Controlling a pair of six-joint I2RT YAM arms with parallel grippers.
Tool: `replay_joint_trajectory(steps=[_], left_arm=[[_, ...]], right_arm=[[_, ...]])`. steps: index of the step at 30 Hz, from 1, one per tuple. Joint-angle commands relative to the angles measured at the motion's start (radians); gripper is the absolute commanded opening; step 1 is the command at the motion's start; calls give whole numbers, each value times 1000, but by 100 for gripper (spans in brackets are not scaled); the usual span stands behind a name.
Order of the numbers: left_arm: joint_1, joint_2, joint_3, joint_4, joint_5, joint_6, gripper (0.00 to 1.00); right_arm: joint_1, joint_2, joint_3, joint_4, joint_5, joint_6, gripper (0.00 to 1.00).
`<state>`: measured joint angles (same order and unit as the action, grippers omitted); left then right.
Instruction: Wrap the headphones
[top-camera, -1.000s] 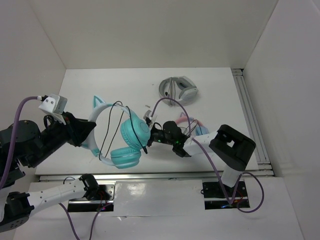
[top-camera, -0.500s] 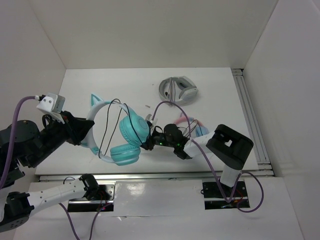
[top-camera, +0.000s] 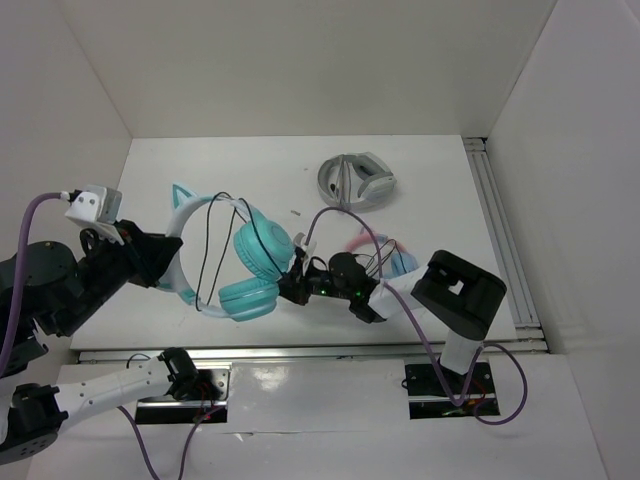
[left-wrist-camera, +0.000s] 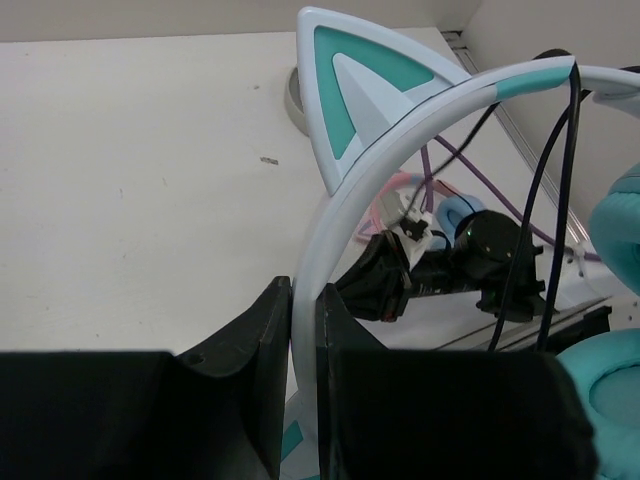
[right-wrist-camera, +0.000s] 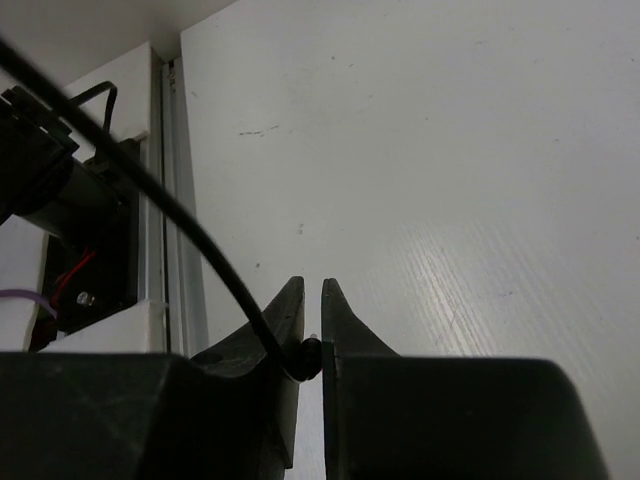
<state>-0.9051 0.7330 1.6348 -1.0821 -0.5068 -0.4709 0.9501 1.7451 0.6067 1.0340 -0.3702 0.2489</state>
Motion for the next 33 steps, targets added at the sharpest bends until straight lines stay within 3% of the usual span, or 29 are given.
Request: replay_joint_trajectory(steps=[1,8,14,18,24,33], left_arm=[[-2,-36,19,106,-111,-104,0],[-2,-81,-102,119,-378,-250,0],[-2,-57,-217,146,-515,-373,0],[-2,6,-240,102,-599,-449,0],[21,109,-234,-58,-674,-616,0],[31,140,-345,-75,-649,-600,0]], right_arm=[[42,-24,-37,67,58,3,0],[189,-142,-65,-49,292,-46,0],[392,-229,13,-319,569,-112,0],[516,-249,88,-492,663,-172,0],[640,-302,151,-620,590,-223,0],[711,-383,292,-856,585,-295,0]])
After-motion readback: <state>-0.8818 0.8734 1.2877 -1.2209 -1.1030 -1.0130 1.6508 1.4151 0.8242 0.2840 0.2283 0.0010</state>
